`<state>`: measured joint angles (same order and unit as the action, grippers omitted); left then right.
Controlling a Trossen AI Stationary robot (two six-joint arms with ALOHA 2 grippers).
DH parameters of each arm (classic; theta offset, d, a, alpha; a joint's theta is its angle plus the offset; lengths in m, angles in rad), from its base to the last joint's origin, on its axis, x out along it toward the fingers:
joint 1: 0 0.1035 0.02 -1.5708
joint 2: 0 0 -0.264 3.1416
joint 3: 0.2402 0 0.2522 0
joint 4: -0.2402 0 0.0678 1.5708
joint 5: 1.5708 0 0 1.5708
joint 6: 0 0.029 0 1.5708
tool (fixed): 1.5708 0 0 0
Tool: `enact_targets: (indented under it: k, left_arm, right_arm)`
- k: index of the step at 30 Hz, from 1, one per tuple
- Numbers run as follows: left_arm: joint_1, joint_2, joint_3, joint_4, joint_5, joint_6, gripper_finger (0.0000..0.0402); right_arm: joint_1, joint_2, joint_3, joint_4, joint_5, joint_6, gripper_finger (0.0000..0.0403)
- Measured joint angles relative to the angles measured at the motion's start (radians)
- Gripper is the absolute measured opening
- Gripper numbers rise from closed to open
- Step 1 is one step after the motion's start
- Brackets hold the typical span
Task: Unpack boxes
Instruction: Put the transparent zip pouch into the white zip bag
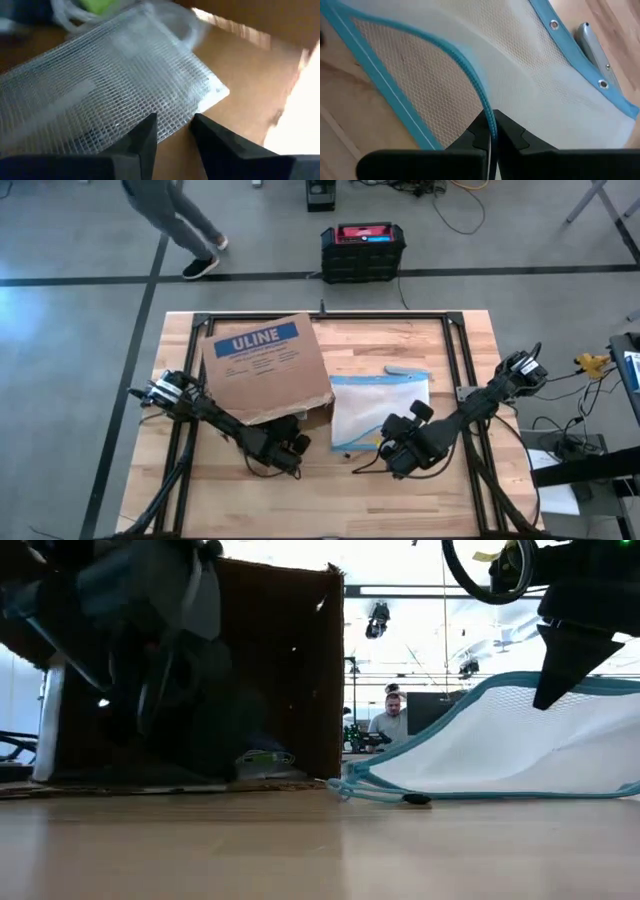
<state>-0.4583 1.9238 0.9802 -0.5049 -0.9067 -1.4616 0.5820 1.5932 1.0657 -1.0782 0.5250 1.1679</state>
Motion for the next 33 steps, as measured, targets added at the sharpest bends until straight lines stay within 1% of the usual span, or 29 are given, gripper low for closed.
enact_targets:
  k: [2, 3, 5, 6, 8, 9, 11, 13, 16, 19, 20, 25, 26, 33]
  left_arm:
    - [-0.001, -0.001, -0.001, 0.001, -0.112, -0.158, 0.011]
    - [0.002, 0.005, -0.001, 0.001, -0.159, -0.199, 0.0107]
    - [0.012, 0.025, -0.002, 0.001, -0.213, -0.221, 0.0103]
    - [0.018, 0.037, -0.002, 0.003, -0.22, -0.221, 0.01]
    - [0.034, 0.058, -0.002, 0.002, -0.212, -0.206, 0.0095]
    - [0.043, 0.068, -0.001, 0.007, -0.19, -0.193, 0.0093]
    - [0.059, 0.09, -0.001, 0.006, -0.114, -0.175, 0.0087]
    - [0.063, 0.093, 0.001, 0.004, -0.069, -0.172, 0.0083]
    - [0.036, 0.073, 0.017, -0.003, -0.013, -0.148, 0.0081]
    - [-0.016, 0.032, 0.056, 0.01, 0.076, -0.067, 0.0082]
    - [-0.032, 0.018, 0.07, 0.011, 0.091, -0.033, 0.0082]
    - [-0.065, -0.029, 0.117, 0.008, 0.073, 0.127, 0.008]
    - [-0.068, -0.03, 0.123, 0.008, 0.073, 0.175, 0.008]
    - [-0.097, -0.029, 0.139, 0.016, 0.116, 0.648, 0.008]
  right_arm:
    - [0.0, 0.0, 0.0, 0.021, 0.009, -0.001, 0.0]
    - [0.0, 0.0, -0.001, 0.031, 0.02, -0.002, 0.0]
    - [0.0, 0.0, -0.004, 0.058, 0.033, -0.012, 0.0]
    - [0.0, 0.0, -0.005, 0.069, 0.033, -0.024, 0.0]
    - [0.0, 0.0, -0.005, 0.081, 0.036, -0.042, 0.0]
    - [0.0, 0.0, -0.005, 0.083, 0.036, -0.047, 0.0]
    - [0.0, 0.0, -0.005, 0.087, 0.036, -0.055, 0.0]
    - [0.0, 0.0, -0.006, 0.087, 0.035, -0.059, 0.0]
    - [0.0, 0.0, -0.006, 0.088, 0.028, -0.064, 0.0]
    - [0.0, 0.0, -0.006, 0.088, 0.026, -0.082, 0.0]
    - [0.0, 0.0, -0.006, 0.088, 0.025, -0.087, 0.0]
    - [-0.005, 0.0, -0.006, 0.089, 0.026, -0.114, 0.0]
    - [-0.005, 0.0, -0.006, 0.089, 0.026, -0.12, 0.0]
    - [0.005, 0.0, -0.006, 0.09, 0.025, -0.146, 0.0]
